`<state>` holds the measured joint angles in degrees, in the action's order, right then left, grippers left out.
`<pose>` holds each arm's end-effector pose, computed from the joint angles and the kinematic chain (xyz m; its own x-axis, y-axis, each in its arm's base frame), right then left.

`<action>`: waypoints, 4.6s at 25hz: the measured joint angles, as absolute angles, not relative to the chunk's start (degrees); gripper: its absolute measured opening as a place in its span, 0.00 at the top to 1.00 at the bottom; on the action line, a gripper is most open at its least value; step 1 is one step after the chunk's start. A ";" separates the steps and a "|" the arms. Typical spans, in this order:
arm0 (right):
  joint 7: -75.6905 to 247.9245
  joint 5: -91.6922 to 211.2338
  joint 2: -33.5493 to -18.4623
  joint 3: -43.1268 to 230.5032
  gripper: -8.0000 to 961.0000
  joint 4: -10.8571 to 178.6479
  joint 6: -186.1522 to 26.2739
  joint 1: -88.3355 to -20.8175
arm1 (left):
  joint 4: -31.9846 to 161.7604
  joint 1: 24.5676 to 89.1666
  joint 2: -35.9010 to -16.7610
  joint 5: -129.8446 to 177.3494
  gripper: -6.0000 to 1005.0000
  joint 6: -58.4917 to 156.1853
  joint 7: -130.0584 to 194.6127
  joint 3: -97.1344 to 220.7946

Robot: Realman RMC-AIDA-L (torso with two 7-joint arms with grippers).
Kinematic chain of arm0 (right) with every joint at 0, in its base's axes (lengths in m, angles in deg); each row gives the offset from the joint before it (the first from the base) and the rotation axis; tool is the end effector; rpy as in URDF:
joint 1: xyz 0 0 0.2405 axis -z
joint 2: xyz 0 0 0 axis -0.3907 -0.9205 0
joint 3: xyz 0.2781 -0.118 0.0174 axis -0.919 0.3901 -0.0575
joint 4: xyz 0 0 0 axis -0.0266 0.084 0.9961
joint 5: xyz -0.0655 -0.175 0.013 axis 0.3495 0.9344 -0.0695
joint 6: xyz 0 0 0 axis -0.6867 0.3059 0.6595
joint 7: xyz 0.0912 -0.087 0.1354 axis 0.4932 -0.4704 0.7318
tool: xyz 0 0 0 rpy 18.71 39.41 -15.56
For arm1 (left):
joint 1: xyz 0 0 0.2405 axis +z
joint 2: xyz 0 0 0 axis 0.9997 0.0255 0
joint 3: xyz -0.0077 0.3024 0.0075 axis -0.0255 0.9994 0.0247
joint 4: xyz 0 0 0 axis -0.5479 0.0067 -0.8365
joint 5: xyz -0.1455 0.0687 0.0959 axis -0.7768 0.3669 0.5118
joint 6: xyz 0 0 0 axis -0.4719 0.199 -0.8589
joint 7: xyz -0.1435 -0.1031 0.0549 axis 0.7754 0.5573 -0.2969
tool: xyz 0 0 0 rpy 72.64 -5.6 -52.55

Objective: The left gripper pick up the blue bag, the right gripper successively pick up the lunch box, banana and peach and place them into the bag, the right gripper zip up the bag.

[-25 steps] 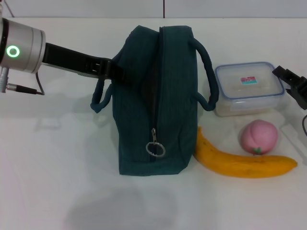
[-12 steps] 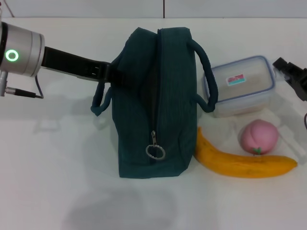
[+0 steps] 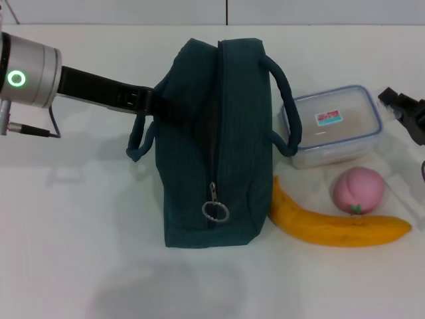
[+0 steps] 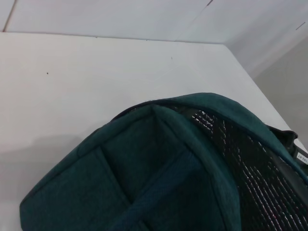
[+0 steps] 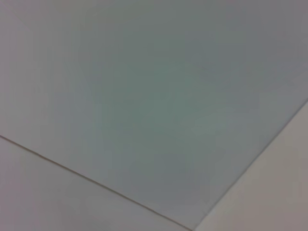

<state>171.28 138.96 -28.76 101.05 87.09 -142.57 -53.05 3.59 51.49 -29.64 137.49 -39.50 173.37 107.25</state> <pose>0.3262 0.3809 -0.0449 -0.1599 -0.4685 -0.8689 -0.9381 -0.2018 0.2815 -0.2099 0.3749 -0.0291 0.5281 0.8151 0.2383 0.8379 -0.5457 0.0095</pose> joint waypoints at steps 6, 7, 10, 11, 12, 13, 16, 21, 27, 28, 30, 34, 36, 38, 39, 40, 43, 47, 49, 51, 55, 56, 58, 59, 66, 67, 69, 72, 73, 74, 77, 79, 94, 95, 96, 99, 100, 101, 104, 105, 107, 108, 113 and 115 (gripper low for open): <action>175.39 138.94 -28.70 101.60 0.89 86.59 -143.91 -52.85 | 3.65 51.57 -29.62 137.45 0.95 -39.51 173.37 107.25; 177.21 138.87 -28.70 101.58 0.89 86.58 -144.18 -52.81 | 3.65 51.57 -29.62 137.45 0.95 -39.51 173.37 107.24; 182.71 138.48 -28.89 101.24 0.88 86.60 -144.32 -52.79 | 3.68 51.36 -29.72 137.45 0.95 -39.51 173.37 107.25; 184.76 138.34 -29.02 101.09 0.88 86.77 -144.31 -52.81 | 3.69 51.26 -29.81 137.45 0.95 -39.49 173.37 107.25; 186.22 138.31 -29.08 101.05 0.88 86.92 -144.34 -52.90 | 3.68 51.19 -29.90 137.45 0.95 -39.48 173.37 107.28; 188.32 138.25 -29.16 100.99 0.88 87.08 -144.45 -53.13 | 3.64 51.14 -29.99 137.45 0.95 -39.46 173.37 107.30; 195.21 137.45 -29.23 100.96 0.87 87.18 -144.59 -53.45 | 3.49 51.07 -30.14 137.45 0.95 -39.39 173.37 107.32; 202.58 133.75 -29.30 100.93 0.87 87.61 -146.39 -53.48 | 3.52 51.04 -30.30 137.44 0.95 -39.17 173.37 107.34; 203.17 128.10 -29.20 100.92 0.86 87.37 -158.23 -53.75 | 3.63 51.01 -30.46 137.37 0.95 -39.01 173.37 107.34; 203.18 126.83 -29.19 100.92 0.85 87.33 -160.46 -53.90 | 3.64 51.00 -30.52 137.36 0.95 -39.00 173.37 107.34; 203.20 124.14 -29.15 100.92 0.85 87.37 -164.67 -54.46 | 3.64 51.01 -30.57 137.36 0.95 -38.98 173.37 107.34; 203.21 120.98 -29.29 100.93 0.84 88.12 -171.01 -56.72 | 3.64 50.98 -30.59 137.05 0.95 -38.90 173.36 107.34; 203.22 120.00 -29.36 100.93 0.84 88.90 -173.56 -58.64 | 3.65 50.92 -30.59 136.68 0.95 -38.86 173.28 107.34; 203.14 119.77 -29.40 100.98 0.84 89.55 -174.55 -60.92 | 3.64 50.80 -30.60 136.32 0.95 -38.81 173.20 107.33; 202.93 119.85 -29.44 101.19 0.84 89.89 -174.53 -62.20 | 3.64 50.61 -30.62 136.06 0.95 -38.76 173.20 107.33; 202.57 120.16 -29.45 101.55 0.83 90.12 -174.27 -63.31 | 3.67 50.46 -30.67 135.88 0.95 -38.75 173.20 107.35; 201.25 121.97 -29.47 103.08 0.83 91.05 -172.51 -65.78 | 3.72 50.08 -30.82 134.63 0.95 -38.69 173.20 108.08; 198.67 125.71 -29.49 103.81 0.82 92.25 -169.58 -67.04 | 3.73 50.04 -30.86 132.62 0.95 -38.08 173.19 109.19; 196.60 127.98 -29.49 103.82 0.82 92.81 -167.72 -67.08 | 3.73 50.14 -30.86 132.30 0.95 -37.67 173.19 109.29; 195.45 130.03 -29.48 103.82 0.82 92.81 -165.78 -66.68 | 3.73 50.37 -30.85 132.26 0.95 -37.56 173.19 109.28; 195.05 133.65 -29.49 103.86 0.81 92.10 -163.13 -64.29 | 3.73 50.65 -30.78 132.36 0.95 -37.52 173.19 109.27; 195.02 134.33 -29.49 103.92 0.81 91.73 -162.84 -63.48 | 3.73 50.65 -30.77 132.44 0.95 -37.51 173.20 109.27; 194.97 134.93 -29.47 104.03 0.80 90.96 -162.51 -62.03 | 3.73 50.66 -30.72 132.58 0.95 -37.49 173.19 109.27; 194.95 135.13 -29.43 104.17 0.80 90.59 -162.25 -61.21 | 3.73 50.66 -30.71 132.59 0.95 -37.48 173.20 109.26; 194.92 135.85 -29.45 107.24 0.79 89.56 -156.97 -61.67 | 3.73 50.04 -30.70 132.66 0.95 -37.48 173.19 109.26; 194.92 135.91 -29.46 108.70 0.79 89.75 -156.11 -62.93 | 3.73 49.93 -30.72 132.68 0.95 -37.48 173.19 109.27; 194.84 135.91 -29.47 111.59 0.79 89.98 -154.77 -65.23 | 3.81 49.65 -30.75 132.69 0.95 -37.43 173.19 109.28; 193.61 135.95 -29.48 115.74 0.78 90.12 -153.49 -67.99 | 4.60 49.13 -30.76 132.71 0.95 -37.14 172.96 109.67; 192.98 135.95 -29.48 116.12 0.78 90.11 -153.18 -68.27 | 5.30 48.74 -30.77 132.70 0.95 -36.88 172.72 109.89; 191.96 135.97 -29.49 116.53 0.78 90.11 -152.60 -68.48 | 5.30 48.74 -30.77 132.70 0.95 -36.88 172.72 109.89; 188.82 135.95 -29.49 116.39 0.77 89.70 -149.33 -68.53 | 6.92 48.10 -30.74 132.71 0.95 -36.20 171.80 110.13; 187.33 135.93 -29.49 116.48 0.77 89.33 -147.16 -68.57 | 7.05 48.22 -30.69 132.72 0.95 -36.14 171.58 110.14; 174.97 135.95 -29.43 120.81 0.74 82.80 -146.10 -69.21 | 7.42 48.05 -29.82 132.72 0.95 -35.89 170.20 109.74; 174.74 135.95 -29.39 121.42 0.71 82.17 -146.30 -69.07 | 7.40 48.11 -29.78 132.72 0.95 -35.89 170.20 109.71; 174.56 135.95 -29.28 122.60 0.67 81.14 -146.64 -68.88 | 7.33 48.19 -29.72 132.70 0.95 -35.89 170.20 109.68; 174.48 135.94 -29.00 126.79 0.56 77.09 -148.73 -67.69 | 7.24 48.53 -29.36 132.63 0.95 -35.85 170.20 109.11; 174.48 135.89 -28.97 127.97 0.53 74.81 -150.00 -66.68 | 7.32 48.61 -29.23 132.63 0.95 -35.83 170.20 108.77; 174.49 135.79 -28.94 128.61 0.52 72.90 -150.88 -65.66 | 7.43 48.80 -29.13 132.66 0.95 -35.81 170.20 108.28; 174.72 135.60 -28.82 129.26 0.49 64.43 -152.19 -61.55 | 7.50 49.39 -28.72 132.81 0.95 -35.75 170.21 106.98; 175.10 135.86 -28.71 129.58 0.48 62.02 -152.20 -60.51 | 7.50 49.55 -28.55 132.83 0.95 -35.73 170.21 106.70; 176.82 136.75 -28.14 130.69 0.46 55.77 -152.26 -57.67 | 7.51 49.89 -28.28 132.86 0.95 -35.68 170.21 106.52; 178.33 137.31 -27.86 131.51 0.45 52.22 -152.38 -56.07 | 7.51 50.09 -28.11 132.87 0.95 -35.56 170.21 106.48; 184.68 140.15 -28.54 136.69 0.43 27.65 -154.82 -44.91 | 7.51 51.10 -27.63 132.90 0.95 -35.02 170.36 106.30; 188.69 142.99 -28.56 140.91 0.43 16.58 -155.76 -41.35 | 7.51 51.44 -27.60 132.91 0.95 -35.01 170.47 106.29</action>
<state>188.69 142.99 -28.56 140.91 16.58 -155.76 -41.35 7.51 51.44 -27.60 132.91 -35.01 170.47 106.29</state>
